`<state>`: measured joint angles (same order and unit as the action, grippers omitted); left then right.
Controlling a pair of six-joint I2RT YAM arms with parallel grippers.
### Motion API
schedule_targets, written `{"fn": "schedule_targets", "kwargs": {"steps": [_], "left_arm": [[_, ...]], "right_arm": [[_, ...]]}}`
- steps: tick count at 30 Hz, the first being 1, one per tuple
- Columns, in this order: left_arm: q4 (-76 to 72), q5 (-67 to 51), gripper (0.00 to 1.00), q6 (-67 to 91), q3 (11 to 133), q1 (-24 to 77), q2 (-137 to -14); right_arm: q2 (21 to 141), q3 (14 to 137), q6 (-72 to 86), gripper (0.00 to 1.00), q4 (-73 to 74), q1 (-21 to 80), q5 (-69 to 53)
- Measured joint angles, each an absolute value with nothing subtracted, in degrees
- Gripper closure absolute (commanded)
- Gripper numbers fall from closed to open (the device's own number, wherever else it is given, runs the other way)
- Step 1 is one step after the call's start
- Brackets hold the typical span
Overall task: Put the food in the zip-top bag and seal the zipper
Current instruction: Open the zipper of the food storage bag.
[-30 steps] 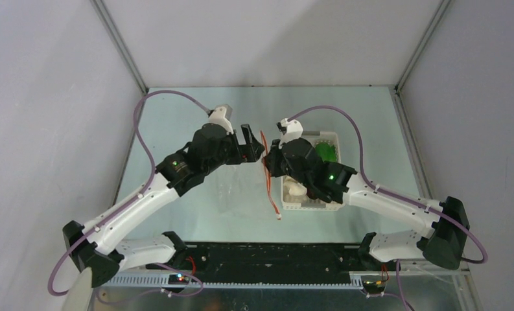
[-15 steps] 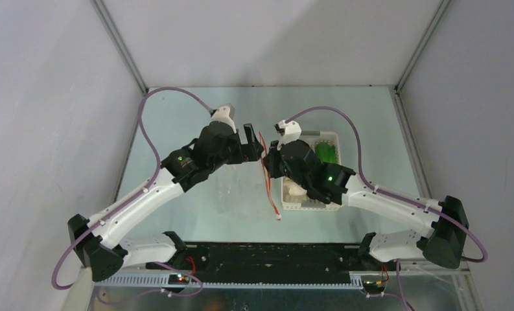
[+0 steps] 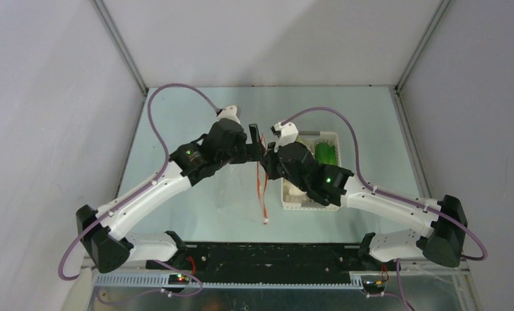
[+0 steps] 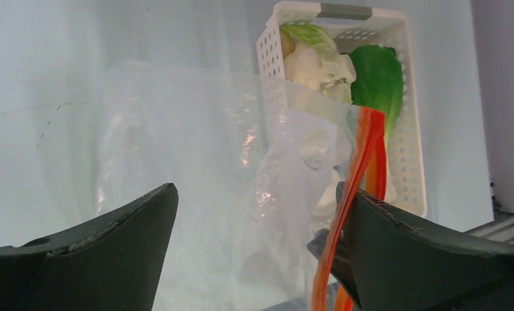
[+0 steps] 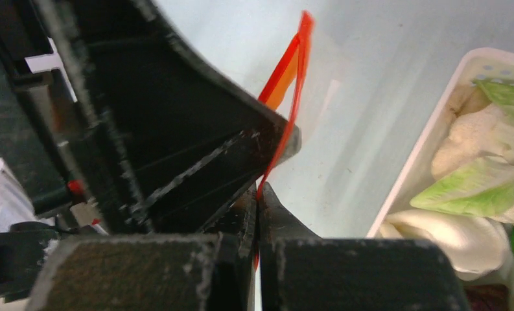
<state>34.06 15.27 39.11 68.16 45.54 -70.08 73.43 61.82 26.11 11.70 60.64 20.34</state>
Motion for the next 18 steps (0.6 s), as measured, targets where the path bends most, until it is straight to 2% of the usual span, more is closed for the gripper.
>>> {"fn": "schedule_targets", "kwargs": {"steps": [8, 18], "left_arm": [[40.1, 18.2, 0.11, 40.6, 74.0, 47.1, -75.8], [45.4, 20.6, 0.13, 42.7, 73.5, 49.3, -76.1]], "right_arm": [[74.0, 62.3, 25.5, 1.0, 12.8, 61.2, 23.8], [73.9, 62.5, 28.4, 1.0, 13.4, 61.3, 26.7]]}}
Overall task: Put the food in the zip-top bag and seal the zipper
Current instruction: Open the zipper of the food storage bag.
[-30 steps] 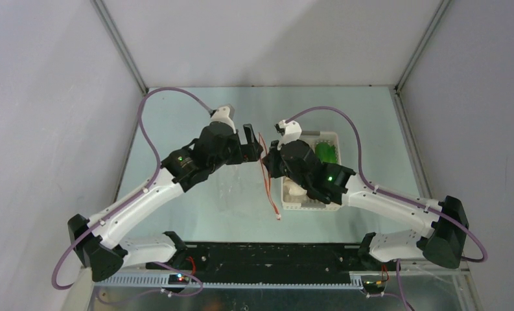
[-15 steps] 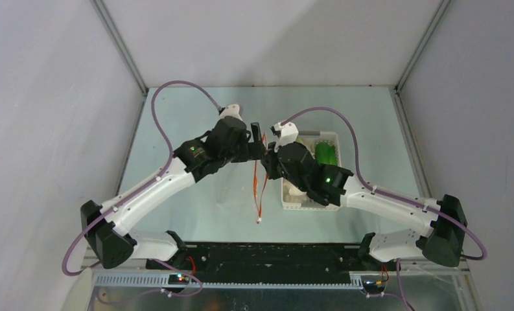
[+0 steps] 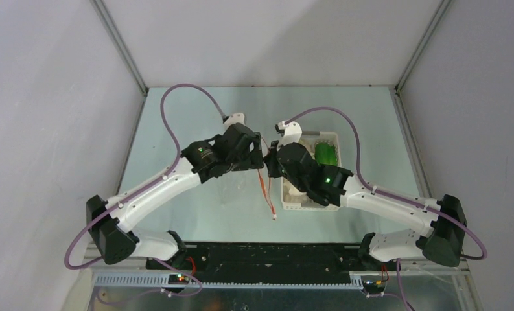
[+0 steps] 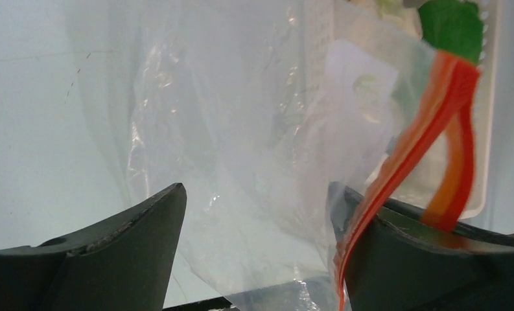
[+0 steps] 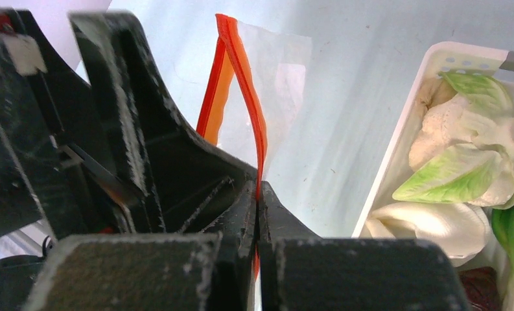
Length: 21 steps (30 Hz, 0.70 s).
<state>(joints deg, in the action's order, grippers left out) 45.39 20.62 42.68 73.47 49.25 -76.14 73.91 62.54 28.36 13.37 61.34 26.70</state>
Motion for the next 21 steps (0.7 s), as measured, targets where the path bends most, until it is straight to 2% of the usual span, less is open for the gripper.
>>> {"fn": "schedule_targets", "kwargs": {"steps": [6, 8, 12, 17, 21], "left_arm": [[46.5, 20.5, 0.15, 44.0, 71.5, 49.9, -76.1], [46.5, 20.4, 0.2, 44.2, 71.3, 50.3, -76.1], [46.7, 20.3, 0.38, 44.9, 71.2, 50.9, -76.1], [47.6, 20.6, 0.67, 44.9, 71.2, 51.0, -76.1], [49.6, 22.7, 0.82, 45.0, 71.0, 51.0, -75.3]], "right_arm": [[73.8, 62.6, 30.7, 1.0, 13.4, 61.3, 26.8], [73.8, 62.7, 31.5, 1.0, 13.4, 61.3, 26.8], [73.5, 62.7, 32.3, 1.0, 13.4, 61.3, 26.8], [72.4, 62.7, 32.6, 1.0, 14.0, 60.1, 26.3], [72.1, 62.8, 32.6, 1.0, 15.6, 58.4, 25.3]]}}
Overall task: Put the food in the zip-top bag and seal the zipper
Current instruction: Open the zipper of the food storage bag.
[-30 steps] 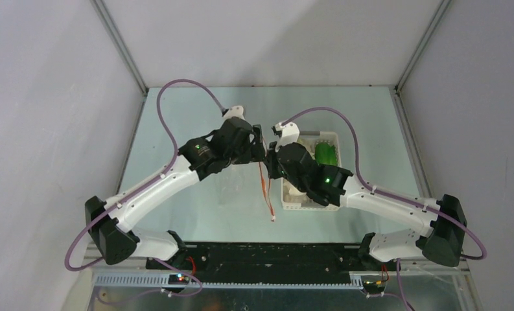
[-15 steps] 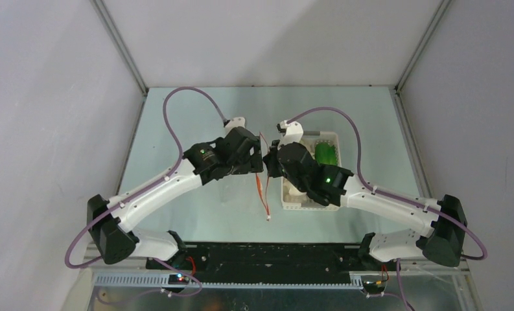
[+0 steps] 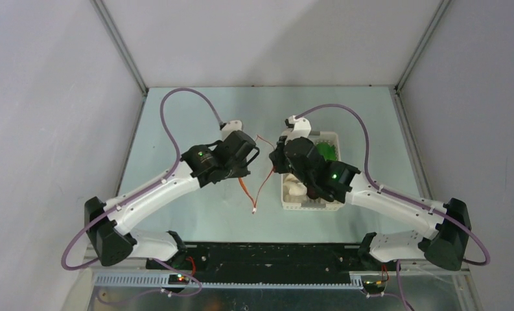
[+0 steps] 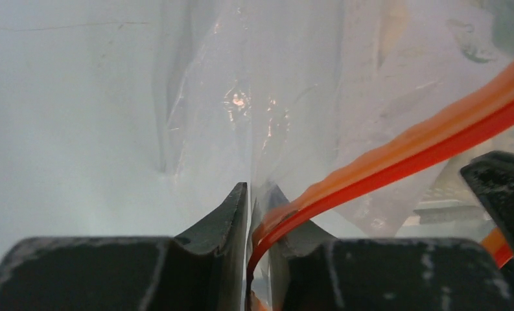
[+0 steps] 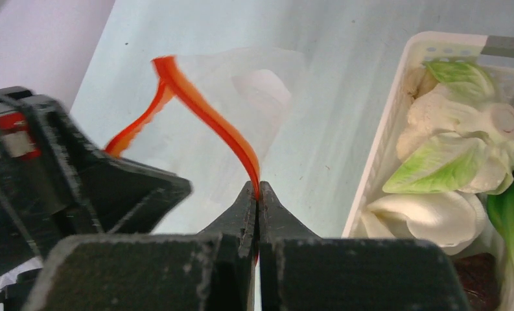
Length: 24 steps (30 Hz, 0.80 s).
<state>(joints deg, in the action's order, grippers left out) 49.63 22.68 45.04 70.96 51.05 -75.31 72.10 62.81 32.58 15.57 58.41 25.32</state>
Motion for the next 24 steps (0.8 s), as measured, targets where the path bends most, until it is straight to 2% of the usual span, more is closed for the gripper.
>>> {"fn": "schedule_targets", "kwargs": {"steps": [7, 17, 20, 23, 24], "left_arm": [[57.1, 31.9, 0.87, 45.1, 72.4, 51.0, -72.3], [64.8, 42.3, 0.88, 44.8, 79.4, 48.8, -69.9], [64.8, 42.5, 0.97, 43.8, 79.4, 48.4, -69.5], [63.6, 41.8, 1.0, 42.5, 78.8, 48.1, -69.3], [62.9, 41.4, 1.0, 42.3, 78.3, 48.1, -69.3]], "right_arm": [[72.1, 62.7, 32.6, 1.0, 16.4, 56.1, 22.8], [74.3, 60.7, 33.2, 1.0, 13.8, 52.8, 18.7], [75.6, 60.2, 33.2, 1.0, 11.3, 52.8, 16.6], [77.0, 59.8, 33.0, 1.0, 9.4, 53.0, 15.1], [77.6, 59.7, 32.8, 0.97, 8.8, 53.1, 14.9]]}}
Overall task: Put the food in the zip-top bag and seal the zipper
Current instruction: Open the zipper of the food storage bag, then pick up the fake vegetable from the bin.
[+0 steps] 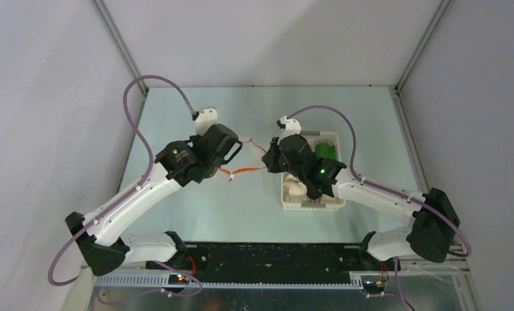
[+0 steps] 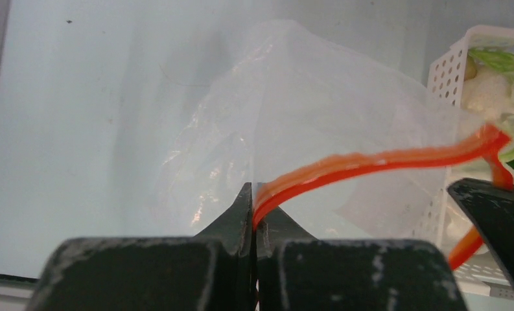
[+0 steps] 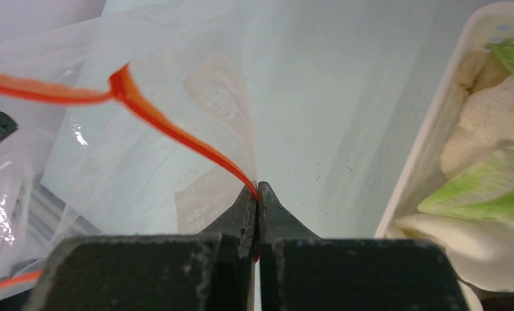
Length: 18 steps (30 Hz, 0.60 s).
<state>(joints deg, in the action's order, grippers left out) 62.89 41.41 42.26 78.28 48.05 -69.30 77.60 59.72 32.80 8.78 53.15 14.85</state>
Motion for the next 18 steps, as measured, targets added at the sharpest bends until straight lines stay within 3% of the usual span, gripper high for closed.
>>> {"fn": "schedule_targets", "kwargs": {"steps": [3, 5, 6, 8, 10, 18], "left_arm": [[60.5, 39.6, 1.0, 41.6, 76.1, 47.9, -69.4], [59.4, 38.6, 1.0, 41.6, 75.1, 47.8, -69.7], [58.8, 38.3, 1.0, 41.6, 74.8, 47.8, -70.0], [58.1, 38.2, 1.0, 42.0, 74.7, 47.8, -71.1], [57.4, 38.2, 1.0, 42.3, 74.7, 47.8, -72.6], [55.7, 38.2, 1.0, 43.7, 74.7, 47.8, -79.6]], "right_arm": [[79.5, 59.6, 32.4, 0.85, 6.9, 53.5, 13.9], [80.3, 59.4, 32.3, 0.68, 6.2, 53.5, 13.3], [80.5, 59.3, 32.3, 0.55, 6.0, 53.5, 13.0], [80.5, 59.0, 32.1, 0.36, 5.4, 53.5, 12.7], [80.4, 59.0, 31.7, 0.22, 4.8, 53.5, 12.3], [74.2, 58.9, 31.5, 0.01, 6.8, 50.7, 7.4]]}}
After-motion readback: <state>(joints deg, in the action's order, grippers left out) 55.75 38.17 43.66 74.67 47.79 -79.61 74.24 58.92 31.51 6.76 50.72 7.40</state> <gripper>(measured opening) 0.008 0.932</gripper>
